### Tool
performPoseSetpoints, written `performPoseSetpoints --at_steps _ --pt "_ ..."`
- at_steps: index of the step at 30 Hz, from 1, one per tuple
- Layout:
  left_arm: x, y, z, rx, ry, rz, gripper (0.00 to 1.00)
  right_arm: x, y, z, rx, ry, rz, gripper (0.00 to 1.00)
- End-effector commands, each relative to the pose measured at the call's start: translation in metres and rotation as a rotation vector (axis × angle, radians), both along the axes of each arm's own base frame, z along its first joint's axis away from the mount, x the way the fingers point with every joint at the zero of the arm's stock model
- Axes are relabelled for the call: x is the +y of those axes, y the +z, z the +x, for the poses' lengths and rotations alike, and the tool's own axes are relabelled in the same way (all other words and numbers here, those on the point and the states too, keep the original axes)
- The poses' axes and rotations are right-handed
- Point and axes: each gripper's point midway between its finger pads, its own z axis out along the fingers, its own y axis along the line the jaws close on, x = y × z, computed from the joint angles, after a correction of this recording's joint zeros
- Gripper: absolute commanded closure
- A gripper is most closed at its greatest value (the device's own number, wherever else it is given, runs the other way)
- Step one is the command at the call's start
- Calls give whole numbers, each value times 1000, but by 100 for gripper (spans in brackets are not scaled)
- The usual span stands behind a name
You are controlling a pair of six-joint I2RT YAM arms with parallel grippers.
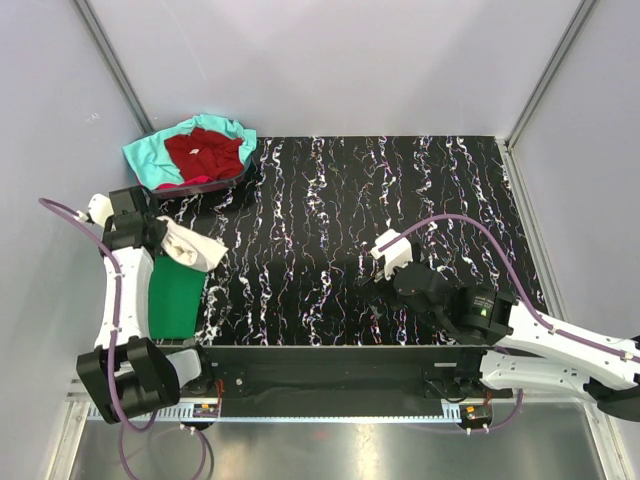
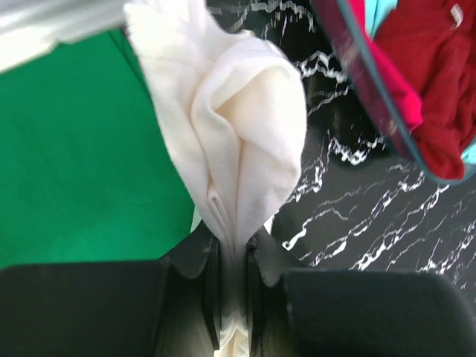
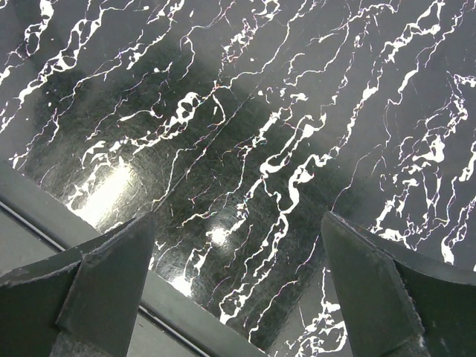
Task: Fold and stack the t-shirts
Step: Neatly place the folded tshirt to the corner
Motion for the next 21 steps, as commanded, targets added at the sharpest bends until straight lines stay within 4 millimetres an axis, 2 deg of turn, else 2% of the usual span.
performPoseSetpoints --at_steps 1,6,16,21 --pt "22 39 -6 -60 58 100 100 3 13 0 -2 -9 63 0" --pt "26 42 -16 -48 75 92 100 4 11 -1 10 -11 71 0" --pt "38 71 -35 -61 127 154 100 3 11 -1 11 -12 74 0" --pt "39 70 -41 -81 148 155 100 6 8 -3 22 -7 79 0"
